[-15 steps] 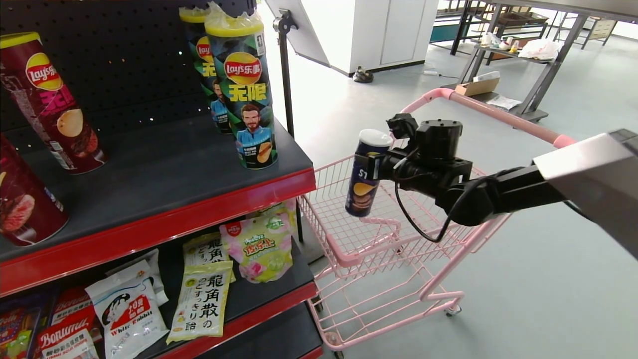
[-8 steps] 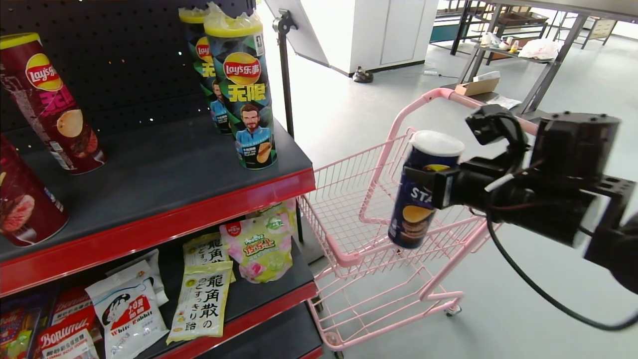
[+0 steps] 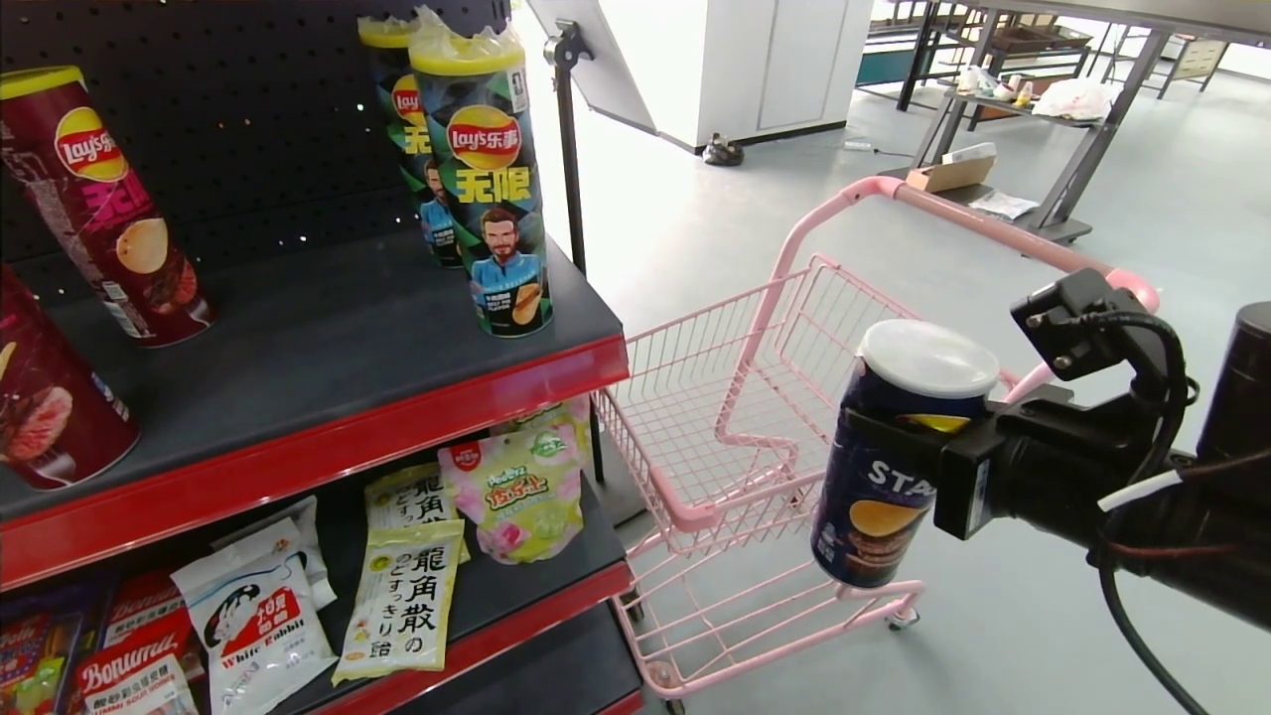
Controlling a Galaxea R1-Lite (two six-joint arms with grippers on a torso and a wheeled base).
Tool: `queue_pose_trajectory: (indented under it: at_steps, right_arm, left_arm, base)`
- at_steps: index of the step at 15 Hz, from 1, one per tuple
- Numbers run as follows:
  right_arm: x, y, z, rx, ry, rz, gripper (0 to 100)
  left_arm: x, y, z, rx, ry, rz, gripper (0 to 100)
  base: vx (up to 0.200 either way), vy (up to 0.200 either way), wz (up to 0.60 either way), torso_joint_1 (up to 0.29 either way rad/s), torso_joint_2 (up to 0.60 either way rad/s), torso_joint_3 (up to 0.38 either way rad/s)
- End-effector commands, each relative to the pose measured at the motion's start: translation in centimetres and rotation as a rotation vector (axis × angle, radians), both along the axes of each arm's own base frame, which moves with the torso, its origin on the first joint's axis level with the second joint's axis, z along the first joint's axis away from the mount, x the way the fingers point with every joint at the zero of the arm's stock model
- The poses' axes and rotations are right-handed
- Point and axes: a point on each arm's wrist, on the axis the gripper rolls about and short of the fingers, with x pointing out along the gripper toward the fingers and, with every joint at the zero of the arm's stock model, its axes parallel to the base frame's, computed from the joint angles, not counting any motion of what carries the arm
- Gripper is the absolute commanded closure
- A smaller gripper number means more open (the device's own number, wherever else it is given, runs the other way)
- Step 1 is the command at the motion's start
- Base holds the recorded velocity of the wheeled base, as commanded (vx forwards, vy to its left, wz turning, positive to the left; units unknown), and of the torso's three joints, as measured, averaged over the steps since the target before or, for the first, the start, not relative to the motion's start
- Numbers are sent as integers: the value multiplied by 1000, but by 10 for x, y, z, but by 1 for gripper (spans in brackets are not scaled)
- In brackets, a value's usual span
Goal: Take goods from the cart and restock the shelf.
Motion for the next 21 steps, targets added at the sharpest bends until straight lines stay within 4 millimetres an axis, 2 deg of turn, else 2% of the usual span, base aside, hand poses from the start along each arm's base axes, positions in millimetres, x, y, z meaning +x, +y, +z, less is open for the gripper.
queue_pose_trajectory:
  at_steps: [1,9,16,21]
  right_arm:
    - [2,2,-3,-8,8,1,100]
    - [0,0,-5,-19,10,0,100]
    - [-1,-3,-3,-14,1,-8,100]
    - [-8,-8,-1,-18,-12,-7,100]
  left_arm:
    - [0,0,0,33,-1,-5,0]
    - [0,0,-3,97,3,-18,0]
    - [0,0,0,112,0,-17,0]
    - [-1,0,1,108,-15,-19,0]
  base:
    - [0,0,0,0,0,0]
    - [0,0,0,0,0,0]
    - [-200,0,0,6,4,0]
    - [0,0,0,0,0,0]
